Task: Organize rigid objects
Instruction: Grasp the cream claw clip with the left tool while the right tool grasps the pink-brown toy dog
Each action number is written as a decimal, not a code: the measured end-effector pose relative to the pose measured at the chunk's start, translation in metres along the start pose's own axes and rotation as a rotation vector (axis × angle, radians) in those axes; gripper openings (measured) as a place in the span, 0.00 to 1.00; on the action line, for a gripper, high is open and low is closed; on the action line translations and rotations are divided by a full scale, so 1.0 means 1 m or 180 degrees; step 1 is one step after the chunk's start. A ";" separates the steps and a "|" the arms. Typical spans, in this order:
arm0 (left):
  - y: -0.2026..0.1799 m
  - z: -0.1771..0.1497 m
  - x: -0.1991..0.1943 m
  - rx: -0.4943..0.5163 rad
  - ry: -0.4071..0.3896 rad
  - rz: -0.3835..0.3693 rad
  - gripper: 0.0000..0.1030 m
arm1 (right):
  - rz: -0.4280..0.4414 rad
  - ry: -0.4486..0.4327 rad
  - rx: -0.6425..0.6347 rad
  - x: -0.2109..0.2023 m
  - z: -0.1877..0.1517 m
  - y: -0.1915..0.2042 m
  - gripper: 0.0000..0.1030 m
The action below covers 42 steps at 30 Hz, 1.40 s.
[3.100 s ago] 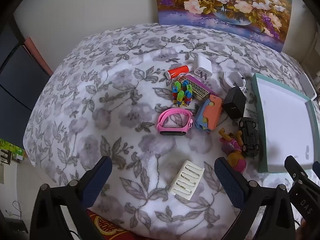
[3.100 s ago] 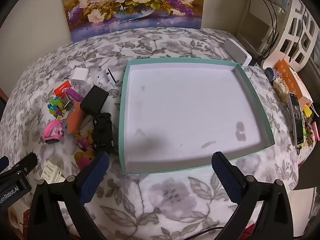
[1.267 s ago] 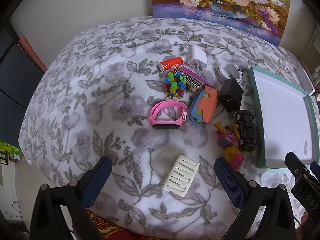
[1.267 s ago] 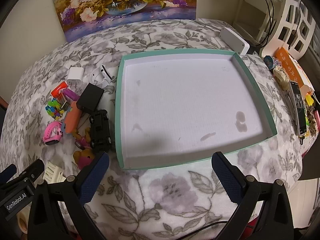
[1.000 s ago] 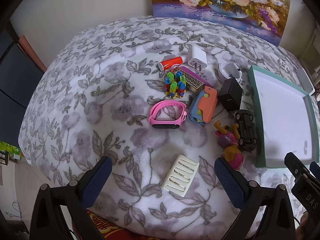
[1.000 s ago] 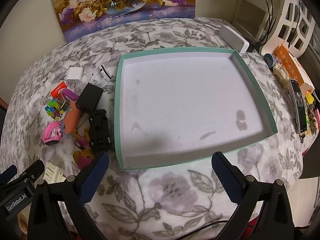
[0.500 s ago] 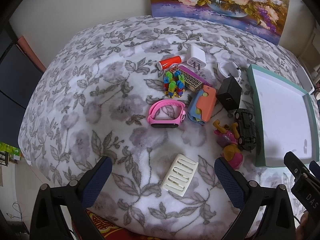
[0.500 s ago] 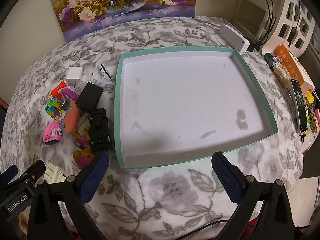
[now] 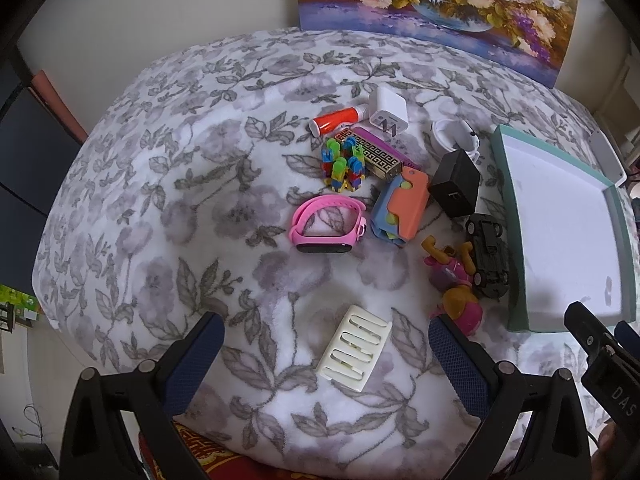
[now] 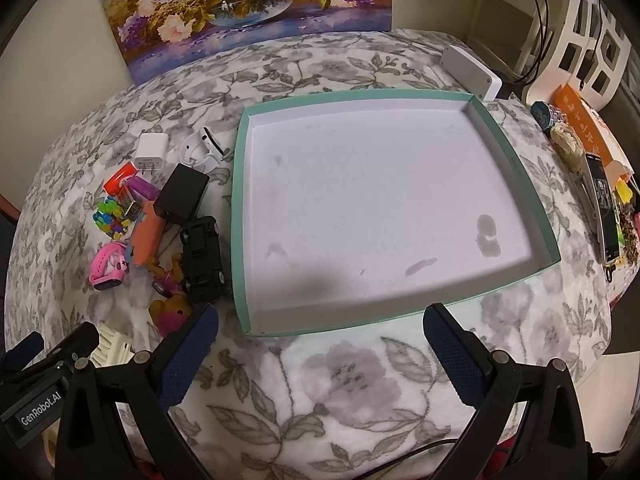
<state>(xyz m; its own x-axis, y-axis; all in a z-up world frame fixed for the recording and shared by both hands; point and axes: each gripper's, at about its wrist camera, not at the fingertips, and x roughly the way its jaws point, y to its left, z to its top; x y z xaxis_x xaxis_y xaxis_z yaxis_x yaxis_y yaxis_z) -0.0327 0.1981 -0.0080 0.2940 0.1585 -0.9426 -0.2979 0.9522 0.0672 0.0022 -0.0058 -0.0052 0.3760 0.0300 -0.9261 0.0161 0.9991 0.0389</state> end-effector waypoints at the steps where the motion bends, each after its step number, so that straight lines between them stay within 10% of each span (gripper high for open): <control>1: 0.000 0.000 0.001 0.0000 0.0010 -0.0013 1.00 | -0.0021 -0.0022 -0.0009 -0.001 0.000 0.000 0.99; 11: -0.008 -0.001 0.011 0.0069 0.0150 -0.0097 1.00 | 0.0130 -0.0042 -0.0129 0.002 0.005 0.012 0.99; 28: -0.007 -0.003 0.040 0.0005 0.0531 -0.0293 0.54 | 0.0747 0.0221 -0.0473 0.023 0.004 0.067 0.67; 42: 0.011 -0.004 0.048 -0.0188 0.0577 -0.0462 0.37 | 0.0961 0.0498 -0.0397 0.042 0.004 0.084 0.53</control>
<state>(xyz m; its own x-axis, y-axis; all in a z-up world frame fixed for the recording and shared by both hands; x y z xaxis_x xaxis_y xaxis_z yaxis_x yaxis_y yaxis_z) -0.0261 0.2155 -0.0538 0.1714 -0.0335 -0.9846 -0.3186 0.9438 -0.0876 0.0235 0.0797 -0.0396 0.2001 0.3189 -0.9264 -0.1909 0.9401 0.2823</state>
